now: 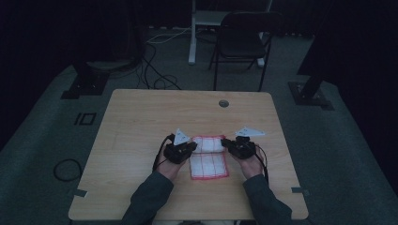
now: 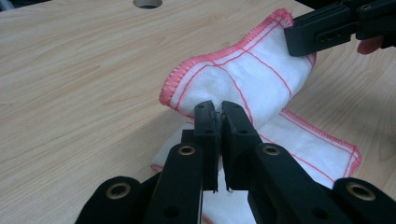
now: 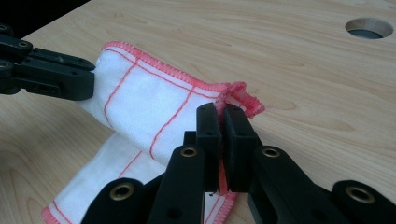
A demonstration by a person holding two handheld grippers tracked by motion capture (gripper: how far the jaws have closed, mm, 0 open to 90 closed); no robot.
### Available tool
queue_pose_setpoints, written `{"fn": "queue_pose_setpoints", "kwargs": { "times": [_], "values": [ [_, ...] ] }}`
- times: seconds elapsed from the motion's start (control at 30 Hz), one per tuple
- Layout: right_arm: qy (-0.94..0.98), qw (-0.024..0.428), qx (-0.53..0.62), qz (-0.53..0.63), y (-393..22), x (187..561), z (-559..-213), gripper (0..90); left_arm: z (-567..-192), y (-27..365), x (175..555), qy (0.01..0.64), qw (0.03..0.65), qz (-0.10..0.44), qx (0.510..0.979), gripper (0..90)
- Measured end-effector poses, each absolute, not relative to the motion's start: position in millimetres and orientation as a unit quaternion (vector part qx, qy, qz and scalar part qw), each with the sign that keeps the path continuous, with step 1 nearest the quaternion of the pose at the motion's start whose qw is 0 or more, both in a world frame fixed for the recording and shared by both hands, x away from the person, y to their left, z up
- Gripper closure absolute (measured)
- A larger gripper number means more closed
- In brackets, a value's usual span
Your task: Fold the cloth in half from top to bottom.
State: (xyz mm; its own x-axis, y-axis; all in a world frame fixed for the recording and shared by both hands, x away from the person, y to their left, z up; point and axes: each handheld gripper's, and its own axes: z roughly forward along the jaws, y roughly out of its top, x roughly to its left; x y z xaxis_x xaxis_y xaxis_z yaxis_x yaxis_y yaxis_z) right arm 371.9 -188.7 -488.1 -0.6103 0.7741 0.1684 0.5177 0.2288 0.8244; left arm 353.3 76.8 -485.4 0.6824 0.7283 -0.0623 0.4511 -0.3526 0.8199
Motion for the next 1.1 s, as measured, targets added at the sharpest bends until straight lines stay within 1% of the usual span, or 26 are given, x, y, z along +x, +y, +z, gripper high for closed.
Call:
{"fn": "queue_pose_setpoints", "kwargs": {
  "times": [0.27, 0.8, 0.93, 1.1],
  "values": [
    [0.773, 0.133, 0.419, 0.457, -188, 366, -497, 87.1, -495, 78, 345, 0.366, 0.433, 0.155, 0.809, 86.3],
    [0.783, 0.108, 0.427, 0.44, -188, 351, -525, 86.9, -528, 77, 323, 0.374, 0.419, 0.133, 0.817, 85.5],
    [0.783, 0.106, 0.425, 0.442, -189, 347, -526, 86.8, -530, 80, 318, 0.373, 0.419, 0.128, 0.818, 83.9],
    [0.783, 0.106, 0.426, 0.441, -190, 341, -529, 86.7, -530, 90, 314, 0.38, 0.422, 0.127, 0.814, 78.7]
  ]
}}
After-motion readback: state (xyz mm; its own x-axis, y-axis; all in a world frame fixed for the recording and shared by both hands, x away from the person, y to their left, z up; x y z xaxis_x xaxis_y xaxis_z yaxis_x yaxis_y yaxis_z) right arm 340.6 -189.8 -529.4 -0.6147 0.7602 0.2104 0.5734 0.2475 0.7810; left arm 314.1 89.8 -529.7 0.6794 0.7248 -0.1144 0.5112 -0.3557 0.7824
